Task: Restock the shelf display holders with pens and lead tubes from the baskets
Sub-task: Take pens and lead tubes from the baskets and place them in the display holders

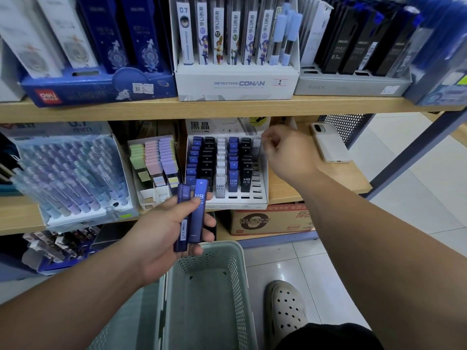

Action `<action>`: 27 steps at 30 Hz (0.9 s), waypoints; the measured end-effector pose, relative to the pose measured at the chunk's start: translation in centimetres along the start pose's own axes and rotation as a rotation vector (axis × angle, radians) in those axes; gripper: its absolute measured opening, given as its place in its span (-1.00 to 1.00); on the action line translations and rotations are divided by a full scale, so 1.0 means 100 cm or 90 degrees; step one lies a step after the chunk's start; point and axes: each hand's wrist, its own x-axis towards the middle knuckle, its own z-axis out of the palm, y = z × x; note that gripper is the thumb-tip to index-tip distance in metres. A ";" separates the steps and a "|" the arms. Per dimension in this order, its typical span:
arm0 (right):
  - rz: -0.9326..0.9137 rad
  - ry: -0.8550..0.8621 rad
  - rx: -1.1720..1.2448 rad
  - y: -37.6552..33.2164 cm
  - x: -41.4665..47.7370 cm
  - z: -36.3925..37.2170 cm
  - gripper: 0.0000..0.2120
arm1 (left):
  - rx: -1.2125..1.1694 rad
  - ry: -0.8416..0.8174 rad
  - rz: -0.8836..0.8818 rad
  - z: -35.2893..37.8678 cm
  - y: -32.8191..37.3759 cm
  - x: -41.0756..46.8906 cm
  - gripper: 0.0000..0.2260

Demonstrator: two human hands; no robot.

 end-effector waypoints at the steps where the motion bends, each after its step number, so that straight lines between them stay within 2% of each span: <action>1: 0.009 0.001 0.042 -0.008 -0.002 -0.005 -0.85 | 0.010 -0.008 0.006 0.001 0.001 -0.001 -0.79; 3: 0.030 -0.029 0.174 -0.027 -0.009 -0.014 -0.71 | 0.024 -0.024 0.014 0.002 0.002 -0.003 -0.79; 4: 0.047 -0.076 0.252 -0.038 -0.014 -0.018 -0.69 | 0.027 -0.030 0.017 0.003 0.002 -0.004 -0.79; 6: 0.077 -0.233 0.364 -0.057 -0.030 -0.025 -0.71 | 0.033 -0.041 0.026 0.006 0.002 -0.004 -0.79; 8: 0.054 -0.377 0.393 -0.068 -0.047 -0.025 -0.78 | 0.038 -0.052 0.031 0.009 0.001 -0.005 -0.80; 10: 0.009 -0.426 0.396 -0.073 -0.058 -0.023 -0.86 | 0.038 -0.059 0.029 0.011 -0.001 -0.006 -0.81; 16: 0.034 -0.431 0.421 -0.071 -0.059 -0.029 -0.97 | 0.044 -0.069 -0.003 0.010 -0.002 -0.011 -0.77; 19: 0.065 -0.346 0.421 -0.063 -0.051 -0.036 -0.96 | 0.023 -0.048 -0.053 0.006 -0.002 -0.011 -0.66; 23: 0.103 -0.219 0.315 -0.046 -0.040 -0.038 -0.94 | -0.027 -0.004 -0.080 -0.007 -0.001 -0.006 -0.55; 27: 0.018 -0.175 0.161 -0.039 -0.040 -0.023 -0.93 | -0.053 -0.036 -0.087 -0.014 0.000 -0.004 -0.58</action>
